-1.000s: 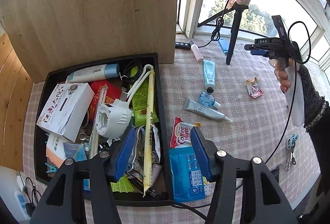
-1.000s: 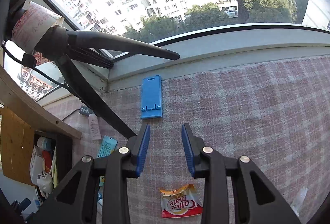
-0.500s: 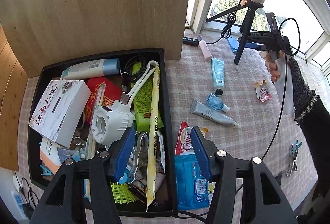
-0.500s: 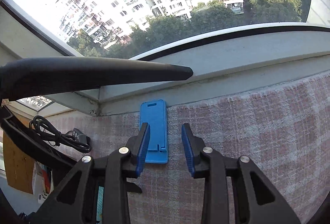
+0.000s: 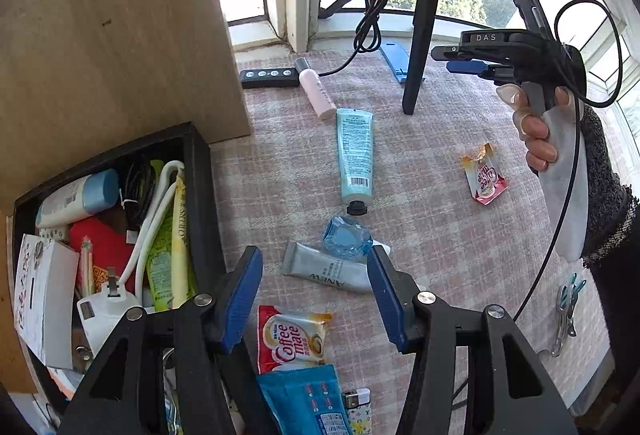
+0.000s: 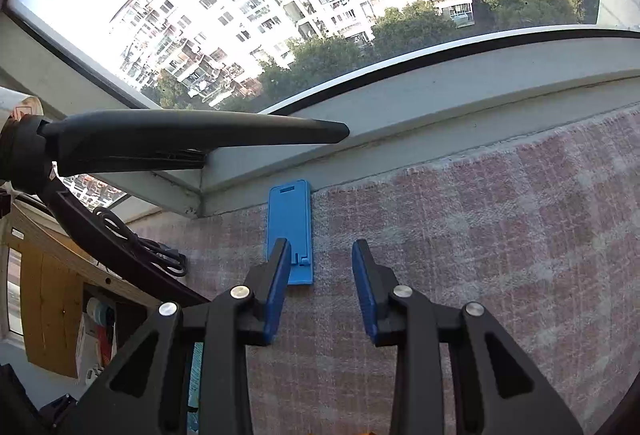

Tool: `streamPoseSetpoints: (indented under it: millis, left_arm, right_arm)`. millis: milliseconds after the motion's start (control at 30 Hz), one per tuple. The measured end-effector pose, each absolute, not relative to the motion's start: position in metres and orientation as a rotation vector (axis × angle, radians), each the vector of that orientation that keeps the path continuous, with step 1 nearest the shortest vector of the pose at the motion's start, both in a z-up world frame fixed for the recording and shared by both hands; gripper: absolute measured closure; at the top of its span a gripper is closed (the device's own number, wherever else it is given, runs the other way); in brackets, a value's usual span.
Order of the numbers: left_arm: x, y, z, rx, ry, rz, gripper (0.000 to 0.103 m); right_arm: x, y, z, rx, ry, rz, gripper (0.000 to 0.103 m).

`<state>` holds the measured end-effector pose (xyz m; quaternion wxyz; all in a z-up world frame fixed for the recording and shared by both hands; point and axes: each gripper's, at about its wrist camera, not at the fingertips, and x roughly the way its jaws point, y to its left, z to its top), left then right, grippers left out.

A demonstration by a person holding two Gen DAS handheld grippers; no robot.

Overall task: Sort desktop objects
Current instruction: 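Grasp the Coffee-mate packet with the right tool while the left tool grasps the light-blue tube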

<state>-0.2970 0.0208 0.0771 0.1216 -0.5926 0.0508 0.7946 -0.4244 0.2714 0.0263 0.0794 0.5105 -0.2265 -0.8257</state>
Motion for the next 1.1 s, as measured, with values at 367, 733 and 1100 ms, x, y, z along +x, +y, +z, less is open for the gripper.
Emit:
streamPoseSetpoints:
  millis: [367,733,1100]
  left_arm:
    - [-0.363,0.081,0.013,-1.885,0.290,2.218,0.050]
    - [-0.365,0.091,0.012,-1.882,0.297,2.244,0.049]
    - [-0.359,0.093,0.011,-1.865,0.280,2.261,0.043]
  right_arm:
    - [-0.385,0.307,0.038,1.606,-0.580,-2.443,0.072]
    - [-0.323,0.261,0.029,1.725,-0.166,-2.323,0.046]
    - [-0.320,0.221,0.012,1.838,0.055,-2.369,0.036]
